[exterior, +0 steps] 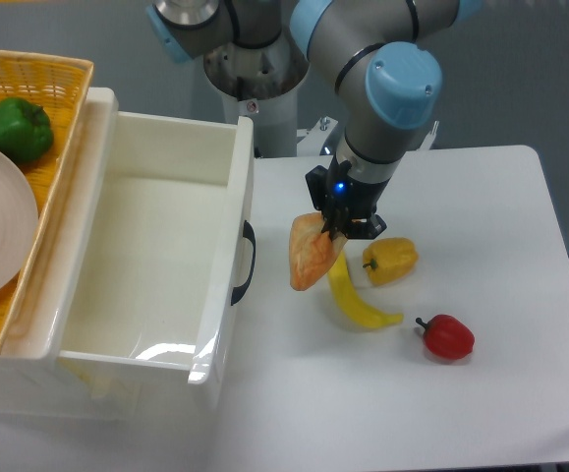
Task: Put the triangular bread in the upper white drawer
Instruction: 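Lift the held triangular bread upward with the gripper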
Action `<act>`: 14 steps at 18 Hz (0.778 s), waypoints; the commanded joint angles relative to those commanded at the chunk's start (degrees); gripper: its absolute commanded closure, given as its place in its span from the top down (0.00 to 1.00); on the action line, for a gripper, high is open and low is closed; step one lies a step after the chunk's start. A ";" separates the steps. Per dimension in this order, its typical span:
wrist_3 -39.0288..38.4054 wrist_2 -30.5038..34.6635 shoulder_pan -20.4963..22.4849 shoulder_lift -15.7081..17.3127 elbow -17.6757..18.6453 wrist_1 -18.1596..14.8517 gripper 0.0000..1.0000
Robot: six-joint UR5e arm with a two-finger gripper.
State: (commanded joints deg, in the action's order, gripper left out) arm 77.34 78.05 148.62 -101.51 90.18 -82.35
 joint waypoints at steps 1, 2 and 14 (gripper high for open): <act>0.00 0.00 0.00 0.00 0.00 0.00 0.11; 0.00 0.00 0.00 0.00 0.09 0.00 0.11; -0.61 -1.50 0.53 0.00 -0.79 0.00 0.11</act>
State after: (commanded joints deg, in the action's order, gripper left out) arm 76.73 76.55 149.15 -101.51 89.39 -82.35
